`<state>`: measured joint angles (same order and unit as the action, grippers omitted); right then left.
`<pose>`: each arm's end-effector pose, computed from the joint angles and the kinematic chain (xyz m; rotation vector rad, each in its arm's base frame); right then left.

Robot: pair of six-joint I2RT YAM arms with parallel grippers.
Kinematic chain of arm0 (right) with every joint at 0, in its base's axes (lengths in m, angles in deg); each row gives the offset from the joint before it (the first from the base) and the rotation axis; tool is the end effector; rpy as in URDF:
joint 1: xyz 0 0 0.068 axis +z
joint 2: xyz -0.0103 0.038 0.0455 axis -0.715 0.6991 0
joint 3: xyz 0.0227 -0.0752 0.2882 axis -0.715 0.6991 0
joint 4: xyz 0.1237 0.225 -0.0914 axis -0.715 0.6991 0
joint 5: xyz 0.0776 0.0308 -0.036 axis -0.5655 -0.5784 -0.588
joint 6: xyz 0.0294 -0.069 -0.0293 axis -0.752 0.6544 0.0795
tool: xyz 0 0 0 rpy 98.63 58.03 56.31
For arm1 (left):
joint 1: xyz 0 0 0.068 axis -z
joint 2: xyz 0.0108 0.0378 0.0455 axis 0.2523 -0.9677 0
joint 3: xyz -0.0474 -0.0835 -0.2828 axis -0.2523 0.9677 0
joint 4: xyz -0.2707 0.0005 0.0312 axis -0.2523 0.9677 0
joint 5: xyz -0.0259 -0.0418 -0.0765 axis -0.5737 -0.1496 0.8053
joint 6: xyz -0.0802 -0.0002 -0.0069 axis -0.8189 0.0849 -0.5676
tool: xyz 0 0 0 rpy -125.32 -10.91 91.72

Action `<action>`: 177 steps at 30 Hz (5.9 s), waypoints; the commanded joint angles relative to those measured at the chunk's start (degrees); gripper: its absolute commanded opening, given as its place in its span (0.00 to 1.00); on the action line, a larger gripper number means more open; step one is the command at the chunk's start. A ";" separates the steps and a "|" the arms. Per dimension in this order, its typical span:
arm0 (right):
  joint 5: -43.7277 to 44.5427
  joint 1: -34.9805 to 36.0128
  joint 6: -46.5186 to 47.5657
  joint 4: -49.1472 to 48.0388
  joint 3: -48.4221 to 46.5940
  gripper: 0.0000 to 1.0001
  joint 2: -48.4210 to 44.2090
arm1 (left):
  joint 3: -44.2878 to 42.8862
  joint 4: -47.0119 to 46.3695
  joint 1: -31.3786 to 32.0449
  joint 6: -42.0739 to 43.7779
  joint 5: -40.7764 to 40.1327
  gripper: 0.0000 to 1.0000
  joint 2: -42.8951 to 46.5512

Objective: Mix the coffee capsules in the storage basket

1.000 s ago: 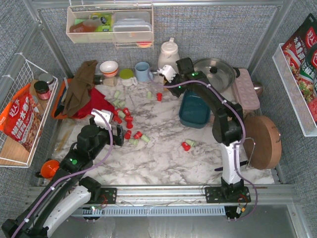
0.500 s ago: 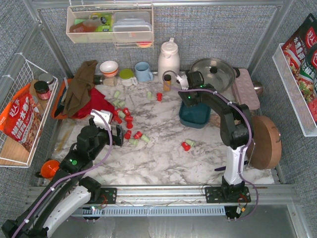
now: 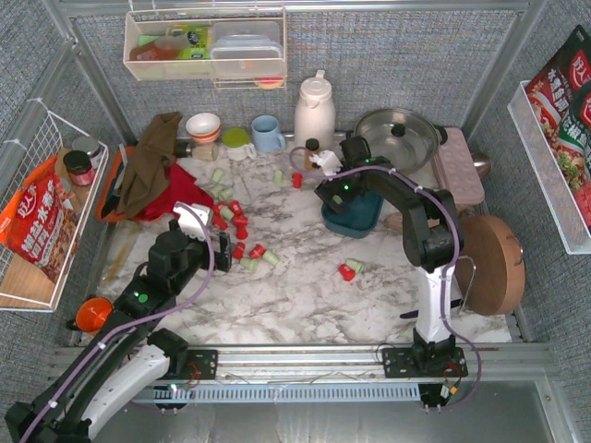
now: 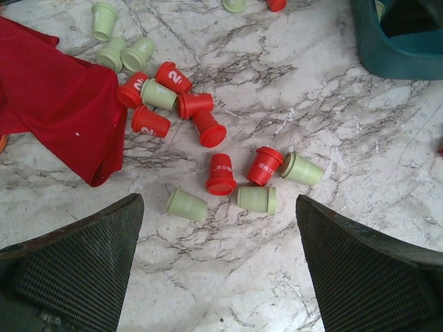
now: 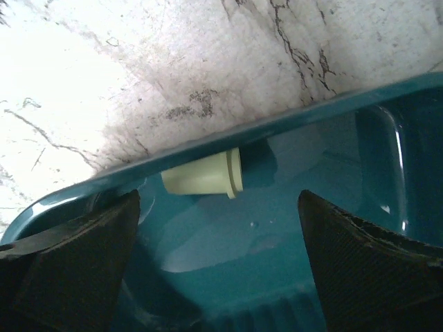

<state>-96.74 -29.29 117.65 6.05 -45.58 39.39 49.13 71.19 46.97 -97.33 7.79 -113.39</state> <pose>0.4881 0.1588 0.1815 -1.1002 2.2294 0.1558 0.1598 -0.0886 0.2935 0.2804 1.8632 -0.3454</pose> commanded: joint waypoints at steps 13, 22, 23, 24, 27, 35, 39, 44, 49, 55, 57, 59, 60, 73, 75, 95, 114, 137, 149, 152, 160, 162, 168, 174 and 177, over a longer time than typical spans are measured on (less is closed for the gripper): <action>31.00 2.10 -46.91 -8.99 22.19 0.99 -22.79 | -1.34 -1.22 -0.10 -0.17 -0.19 0.99 -5.31; 35.84 -2.08 -58.29 -25.46 40.02 0.99 -34.24 | -1.25 -0.81 -0.09 -0.45 -1.43 0.99 -6.51; 33.64 -3.12 -58.63 -27.10 40.78 0.98 -34.08 | -1.20 -0.89 -0.08 -0.43 -1.64 0.99 -6.65; 31.05 -4.03 -58.77 -29.18 41.58 0.94 -33.65 | -1.18 -0.90 -0.10 -0.43 -1.64 0.99 -6.77; 25.59 -6.00 -60.22 -32.66 41.62 0.77 -31.33 | -1.18 -0.90 -0.10 -0.39 -1.81 0.99 -7.34; 19.98 -7.70 -54.67 -33.54 35.27 0.35 -22.75 | -1.35 -0.72 -0.08 -0.34 -2.11 0.99 -8.76; 15.82 -8.18 -52.77 -31.76 34.64 0.18 -21.94 | -1.33 -0.89 -0.08 -0.28 -2.24 0.99 -9.20; 11.96 -8.27 -51.67 -30.62 35.17 0.16 -22.22 | -1.53 -0.98 -0.06 -0.32 -2.14 0.99 -10.16; 7.13 -9.25 -51.02 -22.75 30.96 0.08 -20.12 | -1.76 -1.03 -0.10 -0.93 -1.77 0.99 -11.16; 8.67 -9.93 -49.60 -20.07 30.86 0.09 -22.21 | -1.77 -1.65 -0.09 -1.59 -1.31 0.99 -11.37; 8.93 -10.11 -47.36 -17.00 29.76 0.10 -22.30 | -1.89 -2.14 -0.10 -1.81 -0.80 0.99 -11.45; 9.08 -10.29 -44.60 -15.18 29.32 0.11 -22.52 | -1.84 -2.85 -0.10 -2.27 -0.34 0.99 -11.54; 8.99 -10.56 -43.64 -14.56 29.21 0.16 -22.65 | -1.68 -3.36 -0.06 -2.66 -0.10 0.99 -11.61; 9.74 -6.81 -36.51 -10.86 36.43 0.51 -39.93 | -4.54 -6.70 -0.01 -2.60 3.15 0.99 -11.99; 10.12 -4.27 -35.38 -10.28 40.05 0.51 -44.73 | -6.38 -5.85 0.03 -0.83 2.97 0.99 -11.38; 1.75 11.24 -3.64 -0.06 44.54 0.37 -45.39 | -0.02 -11.00 -0.01 8.37 6.41 0.99 3.55; 7.53 10.64 -4.10 1.07 40.61 0.41 -30.82 | 0.85 -10.22 -0.10 8.10 9.05 0.99 6.98; 1.65 9.78 -5.39 4.32 37.98 0.32 -40.63 | 0.84 -9.86 -0.10 8.51 6.98 0.99 4.86; 3.09 3.36 -16.89 -15.99 36.62 0.31 -45.60 | 0.66 -9.50 -0.43 8.89 6.45 0.99 3.40; 6.01 2.26 -20.78 -19.49 35.56 0.32 -40.93 | 0.66 -9.51 -0.53 8.89 6.28 0.99 3.40; 10.21 2.10 -28.15 -22.27 35.29 0.49 -33.79 | 0.94 -9.76 -0.66 9.19 6.15 0.99 2.98; 10.51 2.14 -28.12 -21.93 35.50 0.53 -33.55 | 0.84 -9.78 -0.72 9.24 6.23 0.99 2.48; 10.59 2.11 -27.08 -19.15 34.98 0.63 -34.46 | 0.41 -9.17 -0.87 9.34 6.45 0.99 1.56; 10.75 2.54 -31.53 -11.92 33.43 0.63 -38.16 | 0.68 -9.25 -1.04 9.41 5.79 0.99 2.23; 10.02 4.04 -31.63 -6.68 33.98 0.62 -40.86 | 0.75 -9.40 -1.15 9.50 5.66 0.99 2.26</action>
<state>-85.99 -26.73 88.10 -8.13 -11.60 1.10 50.00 62.82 46.01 -88.28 13.93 -111.25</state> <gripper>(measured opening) 0.627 0.992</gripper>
